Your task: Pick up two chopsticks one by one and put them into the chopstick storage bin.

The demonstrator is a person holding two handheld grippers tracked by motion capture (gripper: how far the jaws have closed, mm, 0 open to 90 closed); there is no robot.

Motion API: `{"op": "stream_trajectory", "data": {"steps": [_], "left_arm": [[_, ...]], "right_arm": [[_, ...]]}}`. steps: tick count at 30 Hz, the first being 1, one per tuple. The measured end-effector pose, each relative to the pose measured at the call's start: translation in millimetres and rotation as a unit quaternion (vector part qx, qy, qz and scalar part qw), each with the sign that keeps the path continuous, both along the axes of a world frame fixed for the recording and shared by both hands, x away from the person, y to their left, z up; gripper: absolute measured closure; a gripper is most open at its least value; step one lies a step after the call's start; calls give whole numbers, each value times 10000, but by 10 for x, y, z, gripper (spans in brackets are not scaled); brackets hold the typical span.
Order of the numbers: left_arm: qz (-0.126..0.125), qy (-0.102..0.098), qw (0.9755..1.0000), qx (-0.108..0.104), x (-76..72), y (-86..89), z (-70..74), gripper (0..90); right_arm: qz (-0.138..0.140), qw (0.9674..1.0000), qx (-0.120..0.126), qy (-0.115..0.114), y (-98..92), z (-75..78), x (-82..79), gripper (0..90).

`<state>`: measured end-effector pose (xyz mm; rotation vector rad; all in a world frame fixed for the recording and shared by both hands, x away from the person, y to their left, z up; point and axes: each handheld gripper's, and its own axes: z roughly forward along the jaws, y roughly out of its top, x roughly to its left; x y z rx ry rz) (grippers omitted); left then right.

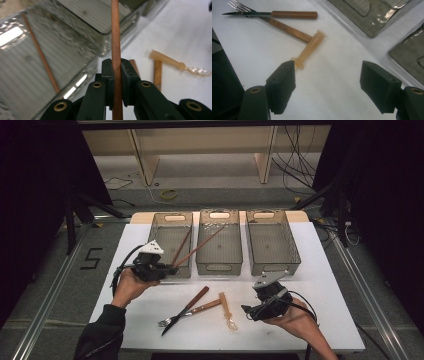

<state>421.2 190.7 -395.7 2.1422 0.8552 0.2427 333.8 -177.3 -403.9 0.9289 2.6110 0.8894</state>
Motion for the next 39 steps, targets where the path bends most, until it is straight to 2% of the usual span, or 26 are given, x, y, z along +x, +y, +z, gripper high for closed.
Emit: {"op": "stream_trajectory", "data": {"steps": [10, 15, 18, 25, 28, 39], "left_arm": [[603, -24, 9982, 22, 242, 206, 60, 824], [901, -26, 9959, 58, 357, 309, 70, 824], [1074, 33, 9942, 89, 424, 341, 54, 824], [1429, 246, 9894, 72, 551, 406, -23, 824], [1578, 338, 9868, 154, 595, 423, -58, 824], [1834, 684, 9804, 220, 710, 426, -209, 823]], "right_arm": [[81, 9999, -26, 67, 27, -41, -9, 282], [78, 9999, -27, 71, 24, -39, -10, 282], [110, 9998, 79, 123, 16, -37, -6, 280], [65, 9999, 100, 104, 11, -27, -11, 269], [74, 9999, 99, 113, 7, -28, -11, 268], [91, 9998, 98, 132, 7, -36, -13, 268]]}}
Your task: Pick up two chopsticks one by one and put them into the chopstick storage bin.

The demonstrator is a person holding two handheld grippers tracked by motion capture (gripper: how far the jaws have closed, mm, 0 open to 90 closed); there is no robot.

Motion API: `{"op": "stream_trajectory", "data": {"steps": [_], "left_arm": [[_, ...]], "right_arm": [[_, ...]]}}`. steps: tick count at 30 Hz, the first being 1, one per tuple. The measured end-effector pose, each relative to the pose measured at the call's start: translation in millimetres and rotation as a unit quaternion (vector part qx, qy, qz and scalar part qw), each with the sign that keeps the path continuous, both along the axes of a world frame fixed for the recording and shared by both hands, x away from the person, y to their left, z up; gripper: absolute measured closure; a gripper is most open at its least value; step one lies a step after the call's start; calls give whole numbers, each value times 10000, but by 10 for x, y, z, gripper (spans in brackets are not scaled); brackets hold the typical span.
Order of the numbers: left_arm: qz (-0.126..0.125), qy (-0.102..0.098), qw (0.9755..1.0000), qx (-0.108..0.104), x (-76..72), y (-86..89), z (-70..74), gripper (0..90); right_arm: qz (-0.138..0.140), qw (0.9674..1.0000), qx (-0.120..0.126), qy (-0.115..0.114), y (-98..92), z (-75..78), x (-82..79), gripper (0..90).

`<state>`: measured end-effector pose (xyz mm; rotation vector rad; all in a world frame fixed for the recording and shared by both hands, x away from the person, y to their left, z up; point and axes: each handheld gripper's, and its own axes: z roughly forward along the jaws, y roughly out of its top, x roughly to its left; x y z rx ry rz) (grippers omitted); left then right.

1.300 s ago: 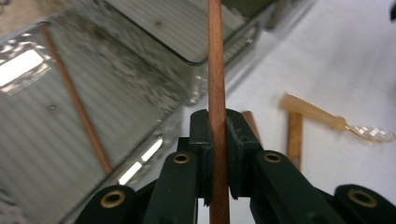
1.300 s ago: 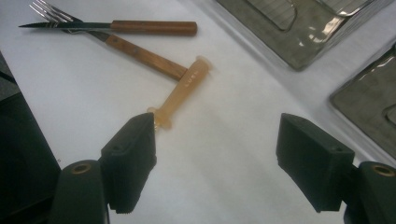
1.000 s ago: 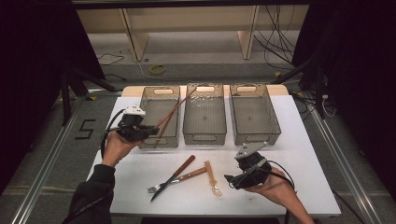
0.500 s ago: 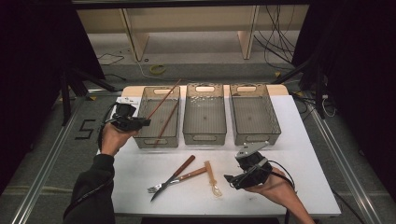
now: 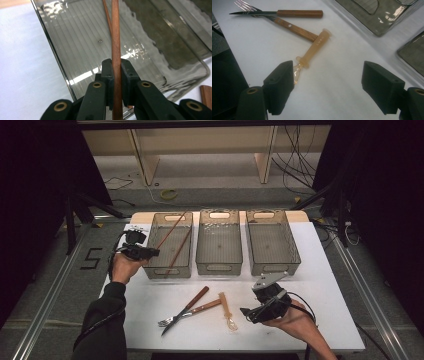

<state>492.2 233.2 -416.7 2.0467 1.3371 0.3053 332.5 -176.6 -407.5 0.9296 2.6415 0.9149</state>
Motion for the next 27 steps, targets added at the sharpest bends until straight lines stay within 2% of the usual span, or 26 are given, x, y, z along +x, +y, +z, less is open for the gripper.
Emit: {"op": "stream_trajectory", "data": {"steps": [7, 8, 10, 15, 19, 27], "left_arm": [[149, 159, 9997, -81, 52, -14, -62, 814], [175, 133, 9997, -96, 55, -13, -61, 798], [247, 122, 9995, -155, 58, -21, -50, 661], [173, -64, 9991, -371, -16, -36, 40, 489], [-18, -139, 9985, -523, -119, -62, 101, 386], [-332, -334, 9961, -745, -386, -126, 169, 307]], "right_arm": [[-20, 10000, 13, -19, -17, 8, 2, 269], [-18, 10000, 18, -19, -17, 8, 1, 268], [-18, 10000, 22, -18, -17, 10, 2, 269], [-38, 10000, 36, -16, -29, 16, 6, 268], [-58, 10000, 39, -28, -31, 16, 6, 269], [-109, 9999, 14, -14, -30, -4, 14, 269]]}}
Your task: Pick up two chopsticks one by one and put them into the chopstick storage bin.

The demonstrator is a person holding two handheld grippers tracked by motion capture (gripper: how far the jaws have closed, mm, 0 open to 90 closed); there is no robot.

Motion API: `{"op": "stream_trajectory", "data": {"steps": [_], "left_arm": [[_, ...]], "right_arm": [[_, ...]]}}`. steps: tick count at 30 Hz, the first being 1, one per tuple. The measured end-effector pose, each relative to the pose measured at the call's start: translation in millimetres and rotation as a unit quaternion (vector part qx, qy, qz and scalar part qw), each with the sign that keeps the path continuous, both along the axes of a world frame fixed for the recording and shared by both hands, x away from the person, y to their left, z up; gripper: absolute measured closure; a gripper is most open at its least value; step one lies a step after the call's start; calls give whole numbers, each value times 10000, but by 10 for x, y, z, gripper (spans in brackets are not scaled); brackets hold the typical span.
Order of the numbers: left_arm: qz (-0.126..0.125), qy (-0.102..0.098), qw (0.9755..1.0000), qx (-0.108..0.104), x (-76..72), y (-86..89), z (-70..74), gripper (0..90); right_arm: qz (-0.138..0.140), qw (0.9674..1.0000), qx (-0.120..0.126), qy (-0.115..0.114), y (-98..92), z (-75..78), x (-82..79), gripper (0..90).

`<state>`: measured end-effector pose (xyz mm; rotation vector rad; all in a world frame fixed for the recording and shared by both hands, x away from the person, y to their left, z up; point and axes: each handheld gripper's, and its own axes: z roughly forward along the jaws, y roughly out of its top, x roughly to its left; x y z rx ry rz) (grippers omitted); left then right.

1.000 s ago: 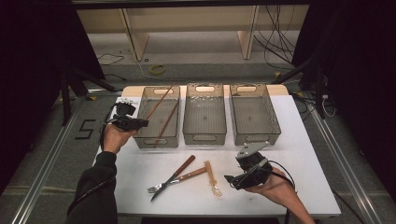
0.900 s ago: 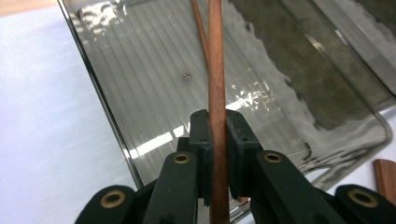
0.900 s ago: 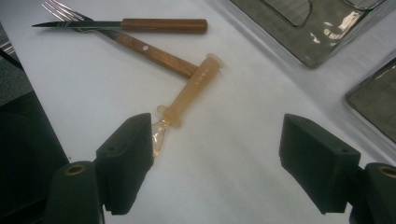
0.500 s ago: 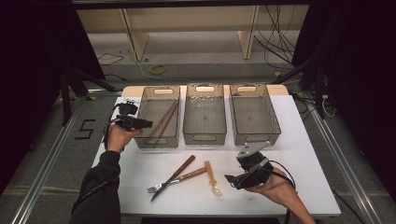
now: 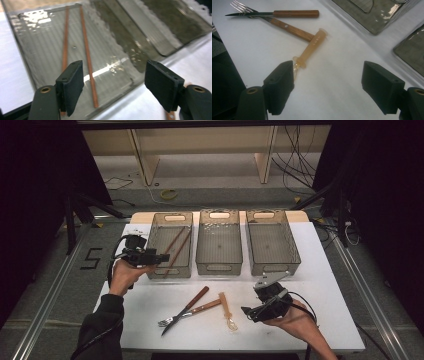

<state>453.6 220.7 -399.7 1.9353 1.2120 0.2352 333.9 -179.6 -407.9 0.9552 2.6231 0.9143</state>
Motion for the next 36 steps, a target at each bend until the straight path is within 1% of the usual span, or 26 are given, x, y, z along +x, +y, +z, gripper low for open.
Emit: {"op": "stream_trajectory", "data": {"steps": [1, 5, 7, 9, 11, 15, 16, 18, 23, 30, 34, 36], "left_arm": [[-38, -15, 10000, -3, -27, -16, 4, 304], [-202, -50, 9997, 98, -122, -85, 31, 290], [-302, -68, 9994, 133, -162, -116, 25, 282], [-342, -56, 9993, 156, -186, -137, 10, 274], [-358, -41, 9992, 143, -207, -149, -10, 267], [-444, -27, 9990, 101, -262, -177, -60, 256], [-500, -11, 9987, 98, -277, -186, -71, 256], [-512, -25, 9986, 93, -299, -207, -95, 250], [-630, 14, 9979, 126, -367, -271, -129, 236], [-794, -23, 9967, 148, -457, -342, -171, 223], [-854, -22, 9963, 102, -516, -361, -197, 214], [-880, -71, 9961, 63, -544, -366, -213, 210]], "right_arm": [[-15, 10000, -3, -2, -1, -2, 1, 268], [-107, 9999, 39, -38, -9, -6, 4, 269], [-146, 9999, 60, -35, -17, -11, 8, 271], [-173, 9998, 87, -17, -21, -20, 14, 272], [-237, 9997, 83, 10, -18, -27, 20, 275], [-278, 9995, 100, 72, -11, -40, 38, 275], [-278, 9995, 100, 96, -9, -42, 42, 275], [-280, 9995, 121, 98, -2, -47, 49, 275], [-270, 9995, 118, 115, 15, -56, 55, 275], [-264, 9994, 132, 159, 29, -72, 78, 276], [-290, 9992, 156, 218, 46, -84, 101, 279], [-303, 9991, 151, 243, 57, -97, 121, 279]]}}
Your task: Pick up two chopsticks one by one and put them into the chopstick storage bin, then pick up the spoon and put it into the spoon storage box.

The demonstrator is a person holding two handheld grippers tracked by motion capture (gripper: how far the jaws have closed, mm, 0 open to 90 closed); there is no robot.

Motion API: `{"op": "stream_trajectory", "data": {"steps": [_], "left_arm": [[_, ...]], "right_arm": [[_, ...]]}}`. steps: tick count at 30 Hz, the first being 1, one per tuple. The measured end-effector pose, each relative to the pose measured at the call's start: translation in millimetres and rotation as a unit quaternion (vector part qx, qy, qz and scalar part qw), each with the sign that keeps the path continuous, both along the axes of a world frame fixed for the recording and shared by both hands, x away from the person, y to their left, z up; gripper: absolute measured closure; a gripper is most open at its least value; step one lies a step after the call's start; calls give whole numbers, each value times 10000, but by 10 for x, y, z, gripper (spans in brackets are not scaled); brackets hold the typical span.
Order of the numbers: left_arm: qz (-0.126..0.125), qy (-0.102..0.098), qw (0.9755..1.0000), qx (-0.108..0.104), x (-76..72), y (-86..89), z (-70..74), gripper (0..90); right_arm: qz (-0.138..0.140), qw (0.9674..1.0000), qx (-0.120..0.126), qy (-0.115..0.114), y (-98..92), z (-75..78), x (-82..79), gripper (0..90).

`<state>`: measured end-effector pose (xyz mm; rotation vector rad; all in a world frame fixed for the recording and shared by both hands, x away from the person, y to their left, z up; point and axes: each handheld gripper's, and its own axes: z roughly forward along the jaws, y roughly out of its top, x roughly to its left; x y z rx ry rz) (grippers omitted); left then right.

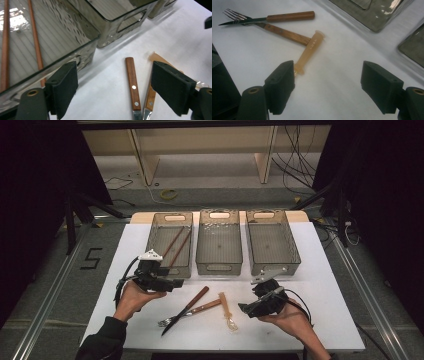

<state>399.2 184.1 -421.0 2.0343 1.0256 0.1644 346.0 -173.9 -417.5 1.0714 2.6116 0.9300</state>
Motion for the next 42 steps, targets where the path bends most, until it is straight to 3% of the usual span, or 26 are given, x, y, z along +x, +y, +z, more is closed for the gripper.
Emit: {"op": "stream_trajectory", "data": {"steps": [17, 28, 33, 42], "left_arm": [[48, -257, 9982, -532, -183, -58, -194, 186], [40, -269, 9983, -508, -226, -71, -236, 173], [59, -292, 9986, -443, -247, -73, -251, 171], [3, -329, 9984, -456, -299, -61, -260, 171]], "right_arm": [[-39, 9997, 30, 229, 191, -92, 122, 285], [-43, 9993, -49, 370, 318, -166, 199, 316], [26, 9987, -200, 461, 414, -225, 252, 347], [65, 9974, -378, 604, 541, -325, 310, 441]]}}
